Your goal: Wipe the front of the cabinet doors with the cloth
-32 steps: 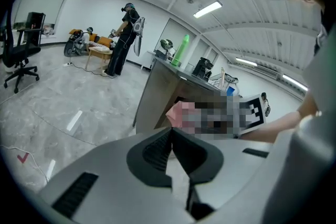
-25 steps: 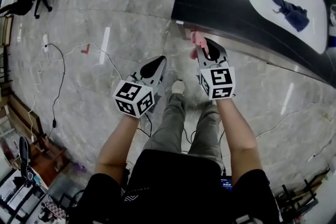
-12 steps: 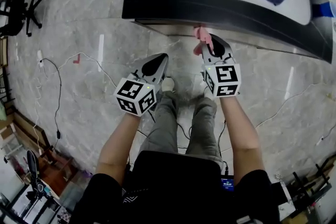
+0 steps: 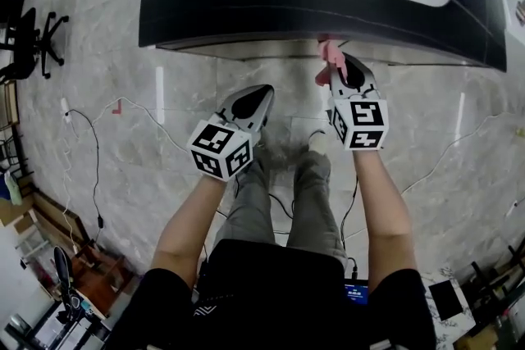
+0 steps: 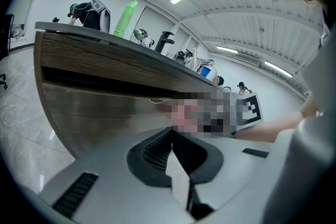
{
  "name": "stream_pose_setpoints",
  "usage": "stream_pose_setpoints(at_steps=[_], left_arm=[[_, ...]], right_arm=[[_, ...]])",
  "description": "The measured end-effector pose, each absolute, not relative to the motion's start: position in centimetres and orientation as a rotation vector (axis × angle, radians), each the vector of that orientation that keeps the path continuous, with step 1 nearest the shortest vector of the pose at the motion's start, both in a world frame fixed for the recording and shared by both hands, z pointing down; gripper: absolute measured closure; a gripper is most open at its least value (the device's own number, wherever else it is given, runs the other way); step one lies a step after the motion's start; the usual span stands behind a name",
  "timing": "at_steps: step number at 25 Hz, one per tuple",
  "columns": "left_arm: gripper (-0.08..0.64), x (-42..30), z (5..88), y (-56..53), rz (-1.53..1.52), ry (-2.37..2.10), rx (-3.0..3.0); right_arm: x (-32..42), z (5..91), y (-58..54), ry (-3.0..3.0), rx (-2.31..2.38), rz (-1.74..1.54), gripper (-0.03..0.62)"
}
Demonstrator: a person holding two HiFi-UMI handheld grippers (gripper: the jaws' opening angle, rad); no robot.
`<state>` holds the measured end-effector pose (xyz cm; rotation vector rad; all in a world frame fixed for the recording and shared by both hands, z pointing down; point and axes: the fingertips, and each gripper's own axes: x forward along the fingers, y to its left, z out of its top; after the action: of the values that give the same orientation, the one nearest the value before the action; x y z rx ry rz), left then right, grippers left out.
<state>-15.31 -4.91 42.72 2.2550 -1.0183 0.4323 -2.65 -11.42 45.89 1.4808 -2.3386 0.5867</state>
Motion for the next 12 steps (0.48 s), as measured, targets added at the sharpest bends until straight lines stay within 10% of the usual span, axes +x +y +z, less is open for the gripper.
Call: stream_pose_setpoints(at_steps=[12], left_arm=[[0.551, -6.9, 42.7, -4.8, 0.433, -0.938, 2.302]], right_arm=[[4.1, 45.9, -9.2, -2.328, 1.518, 0.636, 0.545]])
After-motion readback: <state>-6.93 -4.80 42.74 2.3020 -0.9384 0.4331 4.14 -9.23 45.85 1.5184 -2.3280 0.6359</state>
